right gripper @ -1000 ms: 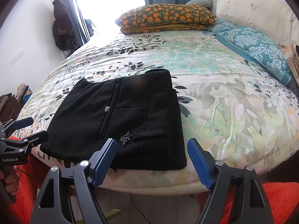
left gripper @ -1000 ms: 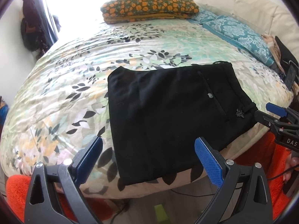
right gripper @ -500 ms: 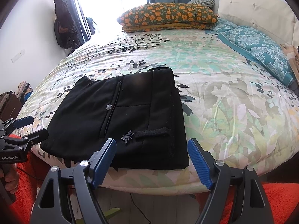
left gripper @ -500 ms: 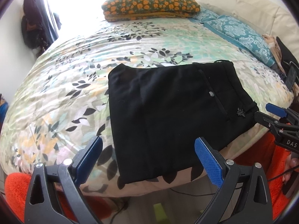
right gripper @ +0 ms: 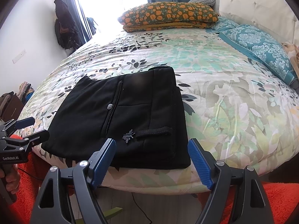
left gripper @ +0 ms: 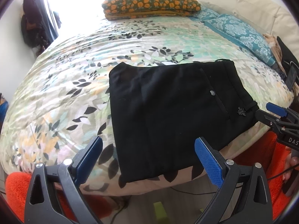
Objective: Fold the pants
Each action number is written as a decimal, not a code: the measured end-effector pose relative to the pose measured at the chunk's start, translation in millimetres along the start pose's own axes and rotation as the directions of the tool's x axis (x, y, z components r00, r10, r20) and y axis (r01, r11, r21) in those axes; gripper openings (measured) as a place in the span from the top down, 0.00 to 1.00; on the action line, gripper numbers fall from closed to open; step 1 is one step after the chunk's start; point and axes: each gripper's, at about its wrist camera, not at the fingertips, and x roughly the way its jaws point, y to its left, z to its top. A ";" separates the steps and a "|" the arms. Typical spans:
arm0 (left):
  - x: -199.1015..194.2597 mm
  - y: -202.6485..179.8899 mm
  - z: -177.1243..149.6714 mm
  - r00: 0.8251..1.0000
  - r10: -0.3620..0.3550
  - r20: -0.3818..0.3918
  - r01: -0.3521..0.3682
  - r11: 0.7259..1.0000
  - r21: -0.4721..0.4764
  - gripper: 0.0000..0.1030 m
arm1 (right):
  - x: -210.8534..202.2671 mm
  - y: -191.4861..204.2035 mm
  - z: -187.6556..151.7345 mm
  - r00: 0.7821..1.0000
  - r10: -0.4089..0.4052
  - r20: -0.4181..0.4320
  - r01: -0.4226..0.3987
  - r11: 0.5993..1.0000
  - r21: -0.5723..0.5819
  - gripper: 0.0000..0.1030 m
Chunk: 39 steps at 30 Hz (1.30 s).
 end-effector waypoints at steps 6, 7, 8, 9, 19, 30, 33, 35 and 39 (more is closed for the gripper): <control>2.6 63.4 22.8 0.992 -0.126 -0.015 0.122 0.979 -0.164 0.03 | -17.2 -74.0 23.1 0.991 0.104 0.082 -0.122 0.956 0.267 0.18; 11.2 76.9 25.8 0.977 -0.207 -0.049 0.194 0.960 -0.200 0.03 | -13.9 -90.3 28.8 0.984 0.159 0.081 -0.177 0.930 0.321 0.18; 22.0 87.7 27.4 0.953 -0.289 -0.089 0.262 0.936 -0.233 0.03 | -5.6 -103.9 33.8 0.969 0.239 0.060 -0.244 0.896 0.370 0.17; 33.2 95.6 27.2 0.926 -0.359 -0.119 0.320 0.911 -0.262 0.03 | 8.8 -113.5 38.9 0.938 0.347 0.016 -0.322 0.851 0.414 0.14; 108.7 89.3 14.4 0.830 -0.510 -0.225 0.414 0.835 -0.363 0.03 | 112.8 -85.8 43.8 0.774 0.534 -0.340 -0.403 0.830 0.385 0.14; 85.9 31.5 36.5 0.914 -0.330 -0.234 0.297 0.940 -0.165 0.73 | 115.7 -18.7 49.0 0.775 0.482 -0.409 -0.467 0.872 0.143 0.46; 53.8 32.0 49.3 0.935 -0.318 -0.160 0.296 0.944 -0.142 0.78 | 95.6 -0.7 55.8 0.795 0.485 -0.364 -0.490 0.868 0.088 0.56; 30.3 33.3 59.5 0.945 -0.310 -0.105 0.296 0.947 -0.127 0.79 | 80.2 16.0 61.8 0.798 0.505 -0.328 -0.517 0.854 0.057 0.59; -2.7 44.8 77.7 0.961 -0.273 -0.031 0.269 0.958 -0.103 0.79 | 49.2 56.5 83.2 0.800 0.544 -0.253 -0.566 0.824 -0.021 0.60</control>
